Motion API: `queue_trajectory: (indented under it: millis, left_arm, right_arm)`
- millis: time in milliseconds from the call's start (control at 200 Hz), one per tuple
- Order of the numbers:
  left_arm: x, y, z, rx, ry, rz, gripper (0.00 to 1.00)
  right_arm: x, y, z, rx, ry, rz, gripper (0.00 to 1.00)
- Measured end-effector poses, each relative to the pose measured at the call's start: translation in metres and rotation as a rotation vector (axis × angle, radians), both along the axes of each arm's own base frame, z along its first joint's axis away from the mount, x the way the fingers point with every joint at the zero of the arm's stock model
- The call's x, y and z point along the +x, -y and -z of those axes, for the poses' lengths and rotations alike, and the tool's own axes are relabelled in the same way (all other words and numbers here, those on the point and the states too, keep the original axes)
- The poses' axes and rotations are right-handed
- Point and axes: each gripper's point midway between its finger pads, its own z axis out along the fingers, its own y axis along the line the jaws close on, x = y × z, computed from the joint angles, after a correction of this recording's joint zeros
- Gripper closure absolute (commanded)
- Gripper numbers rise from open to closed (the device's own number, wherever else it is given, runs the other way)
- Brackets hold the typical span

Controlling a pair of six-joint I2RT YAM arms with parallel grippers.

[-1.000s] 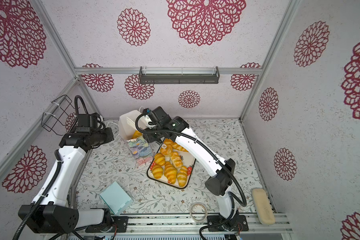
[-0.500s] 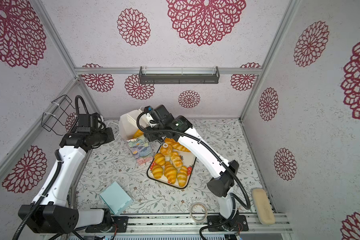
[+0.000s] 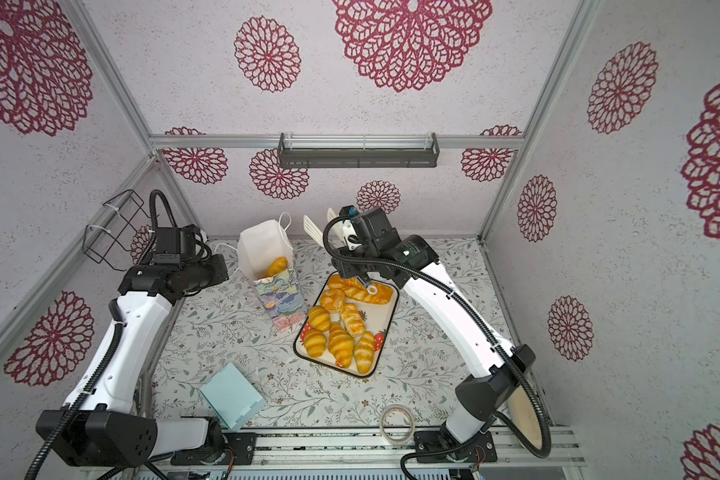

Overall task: Place the fake bread into the paper bag
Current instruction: 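Open the tongs to drop the croissant into the bag, then withdraw, then move the tongs with the right gripper down over the pastry tray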

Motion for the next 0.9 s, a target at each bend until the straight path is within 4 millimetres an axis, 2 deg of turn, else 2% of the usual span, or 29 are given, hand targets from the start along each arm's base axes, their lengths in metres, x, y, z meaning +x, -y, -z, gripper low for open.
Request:
queue_trajectory:
  millis: [230, 585, 896]
  left_arm:
    - [0.002, 0.003, -0.010, -0.013, 0.023, 0.012, 1.00]
    - [0.004, 0.009, -0.017, -0.047, 0.042, 0.021, 1.00]
    - [0.008, 0.019, -0.023, -0.106, 0.066, 0.052, 1.00]
  right_arm:
    - [-0.006, 0.028, 0.045, -0.038, -0.080, 0.056, 0.48]
    - [-0.032, 0.047, 0.123, -0.100, -0.232, 0.075, 0.47]
    - [-0.051, 0.059, 0.167, -0.130, -0.323, 0.094, 0.47]
